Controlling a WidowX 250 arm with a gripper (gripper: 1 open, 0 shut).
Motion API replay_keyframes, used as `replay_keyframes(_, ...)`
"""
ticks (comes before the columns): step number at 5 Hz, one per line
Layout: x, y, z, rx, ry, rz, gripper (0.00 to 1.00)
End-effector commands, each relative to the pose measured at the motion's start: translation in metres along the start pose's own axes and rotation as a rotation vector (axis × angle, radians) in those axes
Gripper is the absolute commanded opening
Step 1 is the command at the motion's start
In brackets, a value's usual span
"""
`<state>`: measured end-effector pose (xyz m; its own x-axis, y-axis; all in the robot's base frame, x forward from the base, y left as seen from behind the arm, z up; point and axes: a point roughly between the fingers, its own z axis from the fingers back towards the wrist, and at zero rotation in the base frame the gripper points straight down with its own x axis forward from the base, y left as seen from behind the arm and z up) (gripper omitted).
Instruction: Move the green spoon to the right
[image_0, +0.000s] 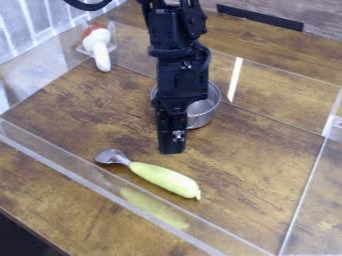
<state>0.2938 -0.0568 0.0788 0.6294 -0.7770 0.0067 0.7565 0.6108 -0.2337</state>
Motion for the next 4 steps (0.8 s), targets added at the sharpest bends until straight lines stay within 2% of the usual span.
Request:
replay_keyframes(1, 0.0010, 0.0006, 0.0186, 0.046, -0.048, -0.016, 0.00)
replay_keyframes(4, -0.0006, 0.0098, 0.0129, 0.021, -0.054, -0.024, 0.00)
